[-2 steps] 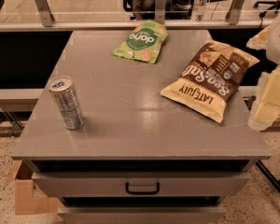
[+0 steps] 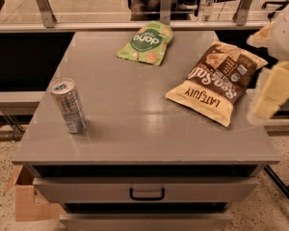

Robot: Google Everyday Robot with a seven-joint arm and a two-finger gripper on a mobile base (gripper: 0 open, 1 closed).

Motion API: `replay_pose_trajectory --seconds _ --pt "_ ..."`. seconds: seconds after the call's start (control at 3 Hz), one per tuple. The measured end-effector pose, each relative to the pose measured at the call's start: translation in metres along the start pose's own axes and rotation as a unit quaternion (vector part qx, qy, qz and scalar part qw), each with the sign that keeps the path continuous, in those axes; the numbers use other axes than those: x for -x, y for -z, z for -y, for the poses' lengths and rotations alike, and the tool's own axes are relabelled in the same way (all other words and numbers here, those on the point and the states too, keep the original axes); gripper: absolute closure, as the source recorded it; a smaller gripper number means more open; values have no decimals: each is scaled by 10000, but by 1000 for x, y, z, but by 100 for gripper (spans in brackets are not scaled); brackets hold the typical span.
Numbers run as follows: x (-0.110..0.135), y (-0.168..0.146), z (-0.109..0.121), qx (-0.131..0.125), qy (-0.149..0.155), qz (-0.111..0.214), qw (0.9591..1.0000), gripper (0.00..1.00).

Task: Pick green rice chip bag

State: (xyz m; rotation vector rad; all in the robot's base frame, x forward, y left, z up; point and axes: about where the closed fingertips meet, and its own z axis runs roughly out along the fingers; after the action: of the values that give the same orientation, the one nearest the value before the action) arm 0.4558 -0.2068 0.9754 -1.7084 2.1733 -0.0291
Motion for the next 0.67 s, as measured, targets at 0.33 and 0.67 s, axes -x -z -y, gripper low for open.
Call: replay_pose_trajectory --seconds 0.33,0.67 --pt "40 -27 43 22 -178 1140 9933 0" --pt "76 -51 79 -29 -610 2033 9772 0"
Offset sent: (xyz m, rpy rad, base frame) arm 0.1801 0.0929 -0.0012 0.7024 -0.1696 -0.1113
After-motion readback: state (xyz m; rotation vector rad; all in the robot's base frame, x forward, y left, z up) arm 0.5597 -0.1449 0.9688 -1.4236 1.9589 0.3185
